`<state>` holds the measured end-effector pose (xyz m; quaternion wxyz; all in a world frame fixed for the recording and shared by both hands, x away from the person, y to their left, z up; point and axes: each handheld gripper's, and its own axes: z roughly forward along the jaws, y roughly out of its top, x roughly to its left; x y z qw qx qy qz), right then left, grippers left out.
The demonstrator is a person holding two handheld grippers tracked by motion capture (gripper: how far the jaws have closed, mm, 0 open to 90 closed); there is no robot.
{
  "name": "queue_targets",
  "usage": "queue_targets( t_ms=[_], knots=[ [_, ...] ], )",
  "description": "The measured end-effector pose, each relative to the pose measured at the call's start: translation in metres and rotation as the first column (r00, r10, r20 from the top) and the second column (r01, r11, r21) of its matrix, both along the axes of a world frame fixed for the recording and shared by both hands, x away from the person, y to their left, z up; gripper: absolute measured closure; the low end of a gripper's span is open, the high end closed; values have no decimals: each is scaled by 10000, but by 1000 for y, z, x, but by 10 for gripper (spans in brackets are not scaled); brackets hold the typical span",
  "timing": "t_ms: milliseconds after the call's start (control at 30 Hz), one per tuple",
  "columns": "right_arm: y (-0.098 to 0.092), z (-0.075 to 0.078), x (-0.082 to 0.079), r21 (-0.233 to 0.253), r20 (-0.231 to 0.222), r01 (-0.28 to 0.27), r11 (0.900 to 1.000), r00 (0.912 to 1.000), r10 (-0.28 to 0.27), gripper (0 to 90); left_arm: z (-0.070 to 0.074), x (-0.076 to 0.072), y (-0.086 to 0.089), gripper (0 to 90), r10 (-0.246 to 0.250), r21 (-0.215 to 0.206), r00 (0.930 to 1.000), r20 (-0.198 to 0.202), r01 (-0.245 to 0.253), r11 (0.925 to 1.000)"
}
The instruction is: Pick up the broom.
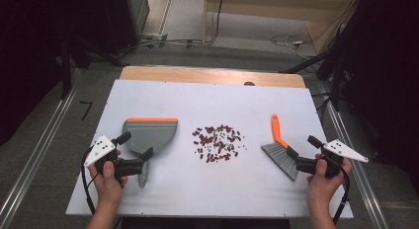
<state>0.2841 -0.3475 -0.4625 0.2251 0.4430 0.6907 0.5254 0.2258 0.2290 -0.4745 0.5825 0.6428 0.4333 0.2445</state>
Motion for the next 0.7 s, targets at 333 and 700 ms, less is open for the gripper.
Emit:
queue_targets(
  t_ms=[333,700],
  knots=[
    [5,24,-1,-545,-250,360,9979,9990,-374,0,0,-3,-4,0,-72,43,10000,36,72,10000],
    [21,53,33,-1244,-1185,-2,9922,9929,-146,0,1,-2,-13,0,-358,260,9993,53,357,9990]
  ],
)
